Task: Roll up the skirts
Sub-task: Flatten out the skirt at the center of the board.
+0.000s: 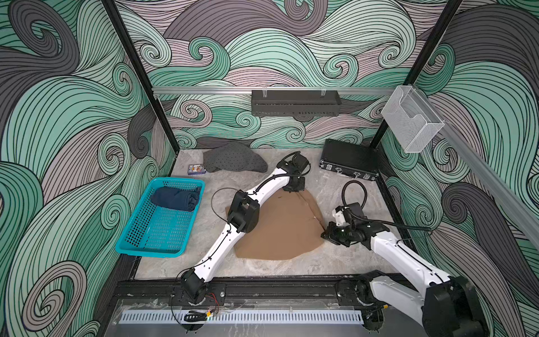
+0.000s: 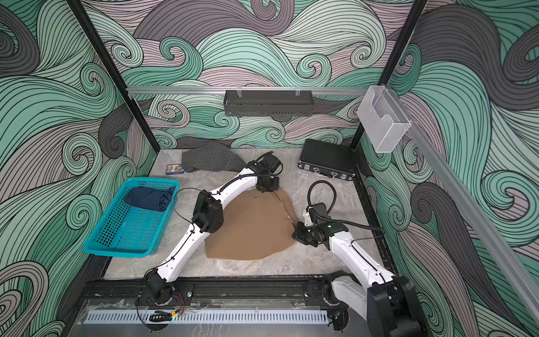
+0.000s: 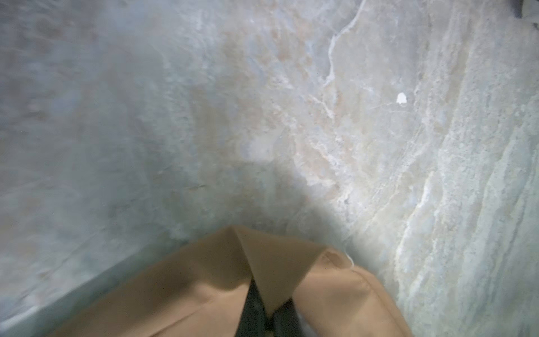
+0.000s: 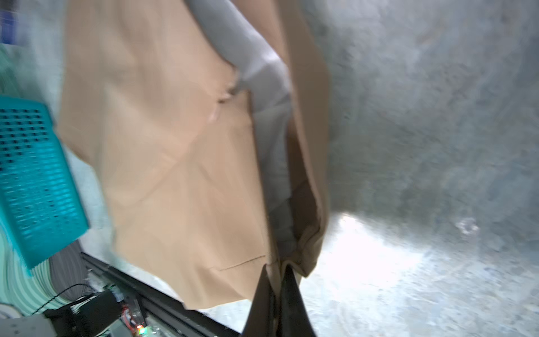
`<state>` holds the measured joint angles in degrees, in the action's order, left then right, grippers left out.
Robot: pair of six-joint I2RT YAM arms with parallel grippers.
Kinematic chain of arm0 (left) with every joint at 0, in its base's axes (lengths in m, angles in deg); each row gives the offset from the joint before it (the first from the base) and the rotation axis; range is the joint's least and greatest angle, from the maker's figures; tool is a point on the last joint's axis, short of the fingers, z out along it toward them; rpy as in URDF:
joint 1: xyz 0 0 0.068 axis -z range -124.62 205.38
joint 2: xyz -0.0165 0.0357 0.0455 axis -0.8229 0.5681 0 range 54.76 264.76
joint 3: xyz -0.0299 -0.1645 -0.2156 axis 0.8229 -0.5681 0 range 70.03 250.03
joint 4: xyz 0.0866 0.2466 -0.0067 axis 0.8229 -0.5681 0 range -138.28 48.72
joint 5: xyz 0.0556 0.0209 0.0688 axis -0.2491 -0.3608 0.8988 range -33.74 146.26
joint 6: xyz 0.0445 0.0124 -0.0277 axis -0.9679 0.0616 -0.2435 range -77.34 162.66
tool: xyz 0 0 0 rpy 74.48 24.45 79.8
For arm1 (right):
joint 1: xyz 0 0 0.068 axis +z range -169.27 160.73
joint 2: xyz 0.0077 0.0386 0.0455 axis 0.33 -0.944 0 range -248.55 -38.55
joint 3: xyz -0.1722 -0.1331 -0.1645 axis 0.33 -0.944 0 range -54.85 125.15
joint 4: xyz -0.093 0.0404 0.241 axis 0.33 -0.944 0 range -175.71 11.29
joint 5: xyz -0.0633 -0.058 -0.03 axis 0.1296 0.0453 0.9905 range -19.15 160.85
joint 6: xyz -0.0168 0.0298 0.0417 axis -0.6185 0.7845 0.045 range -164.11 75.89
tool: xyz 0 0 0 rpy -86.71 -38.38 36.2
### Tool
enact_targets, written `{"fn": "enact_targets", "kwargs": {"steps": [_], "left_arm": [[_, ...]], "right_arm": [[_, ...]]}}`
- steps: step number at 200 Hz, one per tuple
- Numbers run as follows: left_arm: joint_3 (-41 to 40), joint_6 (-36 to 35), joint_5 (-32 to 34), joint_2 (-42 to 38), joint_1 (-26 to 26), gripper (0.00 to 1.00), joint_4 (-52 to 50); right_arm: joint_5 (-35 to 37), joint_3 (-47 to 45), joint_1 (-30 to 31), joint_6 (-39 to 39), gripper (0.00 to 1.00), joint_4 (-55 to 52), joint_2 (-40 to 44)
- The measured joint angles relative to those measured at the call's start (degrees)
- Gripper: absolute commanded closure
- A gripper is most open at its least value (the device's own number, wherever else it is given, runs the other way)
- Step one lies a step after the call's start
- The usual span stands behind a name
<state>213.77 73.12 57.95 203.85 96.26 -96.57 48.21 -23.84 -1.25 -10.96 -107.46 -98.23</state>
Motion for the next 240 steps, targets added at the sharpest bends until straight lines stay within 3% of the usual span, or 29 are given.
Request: {"fn": "enact_targets", "kwargs": {"steps": [22,47,81,107,130,165,195,227,231,240], "left_arm": [[-11.21,-1.05,3.28,-13.18,-1.09,1.00,1.36],[-21.62,-2.64,7.67,-33.99,-4.42,1.00,5.09],[-29.29,-4.61,12.04,-59.65,-9.86,1.00,6.64],[-29.57,-7.28,15.06,-70.51,-10.78,1.00,4.79],[-27.69,-9.42,15.91,-74.60,-10.82,1.00,1.79],[-21.29,-10.78,15.26,-71.91,-10.84,1.00,-3.56],[-7.98,-10.56,10.23,-57.22,-10.78,0.96,-8.31],[16.96,-9.03,2.40,-27.87,-9.60,0.63,-9.62],[18.40,-8.61,1.40,-24.28,-9.53,0.54,-8.66],[19.17,-7.43,-0.13,-17.53,-9.35,0.22,-6.34]], "right_arm": [[0.00,4.61,6.10,0.22,1.00,0.15,3.10],[1.42,11.34,15.06,1.60,1.00,1.29,4.79],[5.84,21.84,26.99,3.34,1.00,6.51,1.14],[8.20,28.37,35.19,3.76,1.00,9.07,-1.57],[8.81,30.93,38.99,4.24,1.00,9.75,-2.75],[10.49,30.88,39.50,5.57,1.00,10.21,-2.38],[12.07,28.44,34.58,8.02,1.00,8.79,-0.35],[12.24,20.65,17.42,10.49,0.96,5.70,0.48],[12.35,19.28,15.19,10.69,0.93,5.03,0.37],[12.96,16.13,10.51,11.47,0.79,3.32,-0.07]]}}
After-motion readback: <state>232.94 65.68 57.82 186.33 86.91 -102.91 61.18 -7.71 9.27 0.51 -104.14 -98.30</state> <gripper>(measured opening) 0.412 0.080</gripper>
